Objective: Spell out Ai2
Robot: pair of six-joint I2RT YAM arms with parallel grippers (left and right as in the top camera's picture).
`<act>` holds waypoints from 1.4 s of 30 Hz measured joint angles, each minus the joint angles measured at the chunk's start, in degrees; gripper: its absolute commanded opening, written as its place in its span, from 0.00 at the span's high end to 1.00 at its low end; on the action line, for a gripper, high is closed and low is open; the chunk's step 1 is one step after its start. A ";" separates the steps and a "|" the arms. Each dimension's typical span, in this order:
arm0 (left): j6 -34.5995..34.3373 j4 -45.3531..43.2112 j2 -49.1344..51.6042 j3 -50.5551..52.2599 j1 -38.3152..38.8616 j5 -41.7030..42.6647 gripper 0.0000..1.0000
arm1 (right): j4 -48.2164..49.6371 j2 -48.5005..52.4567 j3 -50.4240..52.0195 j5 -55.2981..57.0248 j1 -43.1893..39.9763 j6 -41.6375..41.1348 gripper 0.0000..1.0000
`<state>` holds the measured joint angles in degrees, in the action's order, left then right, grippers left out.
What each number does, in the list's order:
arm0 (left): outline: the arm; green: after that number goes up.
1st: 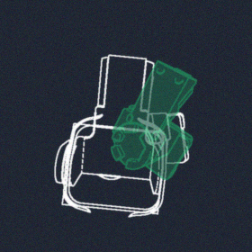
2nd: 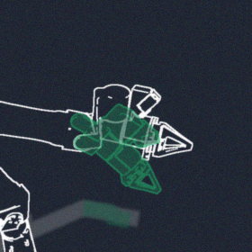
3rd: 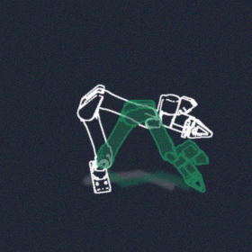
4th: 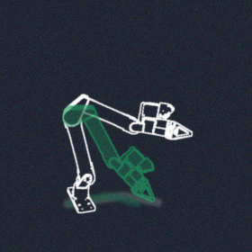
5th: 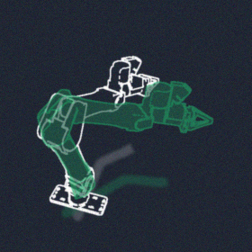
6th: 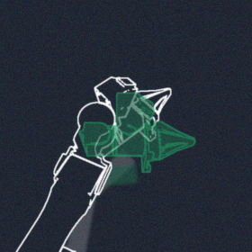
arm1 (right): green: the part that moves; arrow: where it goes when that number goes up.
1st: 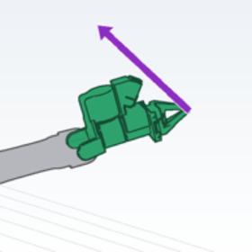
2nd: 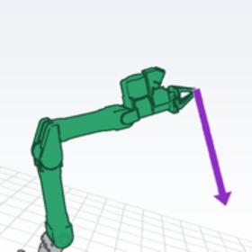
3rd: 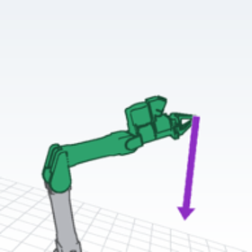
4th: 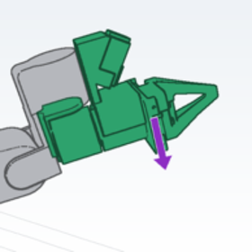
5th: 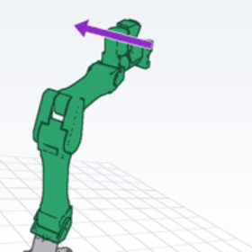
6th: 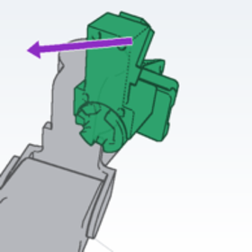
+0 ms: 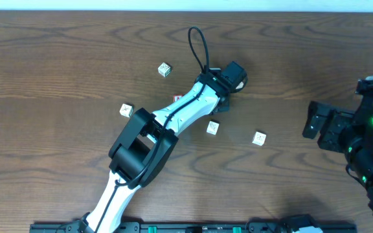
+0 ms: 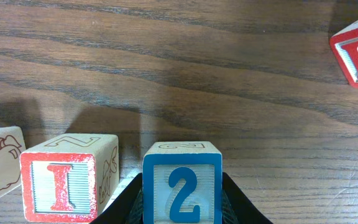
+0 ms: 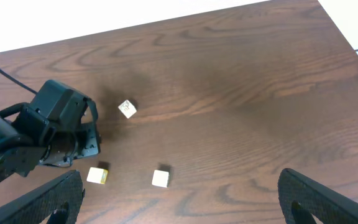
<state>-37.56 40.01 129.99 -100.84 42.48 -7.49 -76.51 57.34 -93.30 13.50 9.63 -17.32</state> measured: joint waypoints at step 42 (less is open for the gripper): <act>3.58 -6.49 0.00 0.00 -1.66 -3.30 0.55 | 0.11 0.31 0.00 0.00 0.00 0.00 0.01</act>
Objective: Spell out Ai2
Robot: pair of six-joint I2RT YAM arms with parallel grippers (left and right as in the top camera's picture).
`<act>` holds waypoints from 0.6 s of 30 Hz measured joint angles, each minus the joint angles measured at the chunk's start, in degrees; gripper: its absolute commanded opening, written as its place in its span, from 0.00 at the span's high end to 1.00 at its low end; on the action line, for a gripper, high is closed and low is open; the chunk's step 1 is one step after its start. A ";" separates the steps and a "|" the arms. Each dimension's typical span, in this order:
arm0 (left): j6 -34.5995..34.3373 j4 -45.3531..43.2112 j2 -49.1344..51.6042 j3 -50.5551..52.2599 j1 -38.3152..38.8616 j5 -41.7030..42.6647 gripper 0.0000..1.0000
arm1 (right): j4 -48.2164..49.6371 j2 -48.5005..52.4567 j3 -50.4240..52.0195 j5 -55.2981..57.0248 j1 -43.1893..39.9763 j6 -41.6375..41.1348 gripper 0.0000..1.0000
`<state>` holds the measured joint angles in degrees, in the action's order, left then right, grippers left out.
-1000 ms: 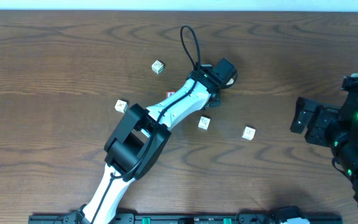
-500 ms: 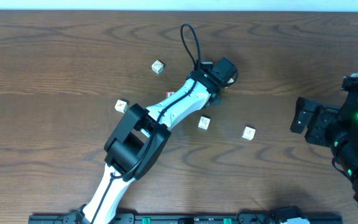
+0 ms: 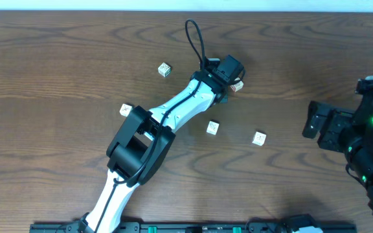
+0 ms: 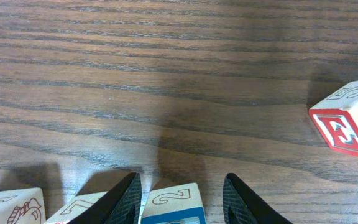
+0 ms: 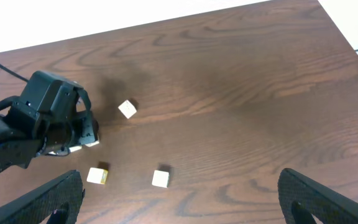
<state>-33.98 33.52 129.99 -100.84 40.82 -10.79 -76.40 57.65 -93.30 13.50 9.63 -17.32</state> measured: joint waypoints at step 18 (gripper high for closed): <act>8.59 12.74 -1.75 -13.42 -4.00 -1.03 0.52 | 1.38 6.03 0.00 -1.70 0.00 0.46 0.05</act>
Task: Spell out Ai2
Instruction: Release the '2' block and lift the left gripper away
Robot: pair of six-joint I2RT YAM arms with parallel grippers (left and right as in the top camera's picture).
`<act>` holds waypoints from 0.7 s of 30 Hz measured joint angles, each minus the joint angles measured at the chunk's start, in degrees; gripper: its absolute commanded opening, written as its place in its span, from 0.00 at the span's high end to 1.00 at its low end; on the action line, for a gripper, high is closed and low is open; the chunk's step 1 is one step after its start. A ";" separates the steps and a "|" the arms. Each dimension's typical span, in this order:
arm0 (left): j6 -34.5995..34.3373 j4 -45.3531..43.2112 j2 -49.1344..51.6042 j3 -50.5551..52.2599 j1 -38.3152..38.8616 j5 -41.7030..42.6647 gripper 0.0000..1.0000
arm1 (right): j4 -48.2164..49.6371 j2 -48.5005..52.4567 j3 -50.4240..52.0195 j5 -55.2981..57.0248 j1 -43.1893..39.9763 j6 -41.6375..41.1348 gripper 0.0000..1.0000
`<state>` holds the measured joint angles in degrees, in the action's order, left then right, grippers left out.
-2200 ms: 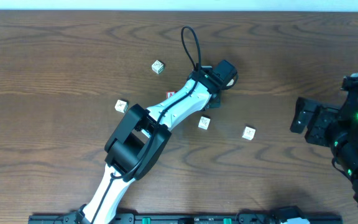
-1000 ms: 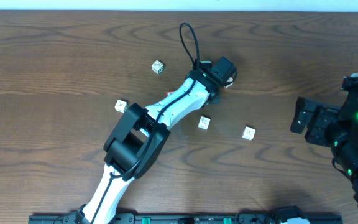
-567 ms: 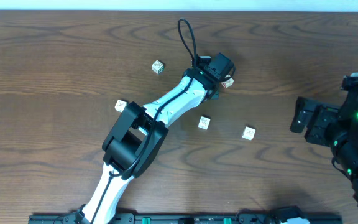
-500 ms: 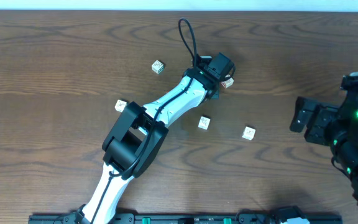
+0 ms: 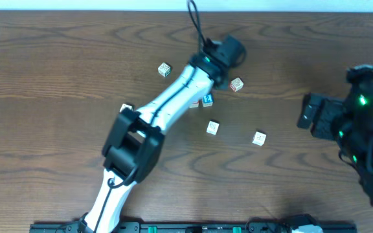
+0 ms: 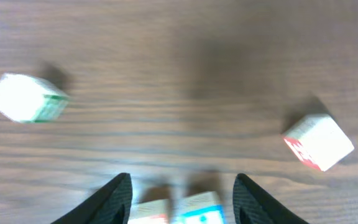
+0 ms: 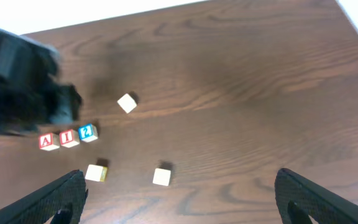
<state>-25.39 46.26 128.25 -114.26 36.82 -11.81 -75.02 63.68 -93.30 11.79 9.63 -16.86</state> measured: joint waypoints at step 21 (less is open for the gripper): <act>8.50 3.41 -45.46 31.06 -26.32 12.39 0.44 | 13.25 11.32 14.19 -23.45 -16.37 10.14 0.09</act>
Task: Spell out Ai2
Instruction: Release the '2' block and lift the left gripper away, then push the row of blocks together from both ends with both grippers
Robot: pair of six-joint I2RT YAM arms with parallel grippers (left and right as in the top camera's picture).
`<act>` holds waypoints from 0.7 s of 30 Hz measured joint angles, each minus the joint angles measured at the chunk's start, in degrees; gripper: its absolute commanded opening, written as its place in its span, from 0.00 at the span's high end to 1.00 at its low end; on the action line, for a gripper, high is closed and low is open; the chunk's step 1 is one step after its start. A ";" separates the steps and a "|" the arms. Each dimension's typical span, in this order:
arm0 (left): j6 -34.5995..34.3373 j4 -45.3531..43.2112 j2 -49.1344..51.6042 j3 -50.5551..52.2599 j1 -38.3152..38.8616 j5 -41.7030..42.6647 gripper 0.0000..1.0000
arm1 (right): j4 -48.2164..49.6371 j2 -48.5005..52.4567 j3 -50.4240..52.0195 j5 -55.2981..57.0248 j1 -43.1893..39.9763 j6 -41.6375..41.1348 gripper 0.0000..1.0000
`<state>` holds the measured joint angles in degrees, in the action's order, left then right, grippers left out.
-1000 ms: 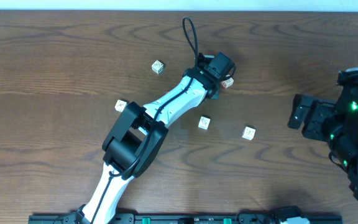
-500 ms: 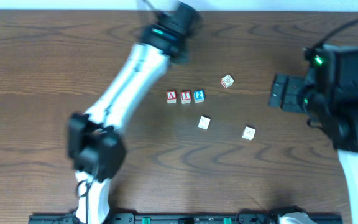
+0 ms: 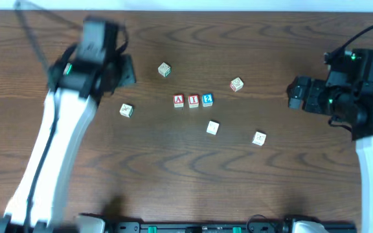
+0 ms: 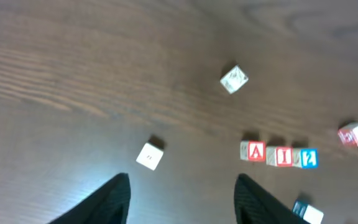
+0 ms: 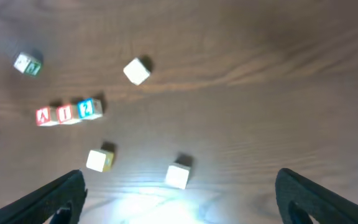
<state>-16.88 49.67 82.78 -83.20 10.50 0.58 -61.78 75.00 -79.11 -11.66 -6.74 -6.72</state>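
Observation:
Three blocks stand in a row at mid table: a red A block point(image 3: 179, 99), a red I block point(image 3: 193, 100) and a blue 2 block point(image 3: 206, 99). The left wrist view shows them at its right as A point(image 4: 256, 150), I point(image 4: 283, 155) and 2 point(image 4: 309, 158). My left gripper point(image 3: 127, 70) is high over the back left of the table, well away from the row. It point(image 4: 182, 202) is open and empty. My right gripper point(image 3: 296, 94) hangs at the right and is point(image 5: 179, 199) open and empty, with the row point(image 5: 65, 113) far to its left.
Loose blocks lie round the row: one at the back point(image 3: 164, 69), one at the left point(image 3: 126, 110), a red-faced one at the right point(image 3: 236, 84), and two nearer the front point(image 3: 212, 127) point(image 3: 259, 138). The table's back edge runs close behind the left arm.
My left gripper was just behind the row and now is far off at the back left, higher up. The right arm has shifted and its camera now looks more steeply down.
My left gripper had the 2 block between its fingers, set right of the I block. Then the block stood on the table as the gripper drew back. Later the gripper was open above the finished row, and now it is far to the left.

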 measured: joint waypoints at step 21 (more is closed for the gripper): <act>-19.19 -35.06 27.28 17.31 -1.75 29.31 0.94 | 25.77 35.78 3.45 -27.78 14.32 -6.71 0.99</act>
<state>-36.07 14.61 110.06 -65.89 8.75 29.89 -36.01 110.78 -75.66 -39.44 7.57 -13.43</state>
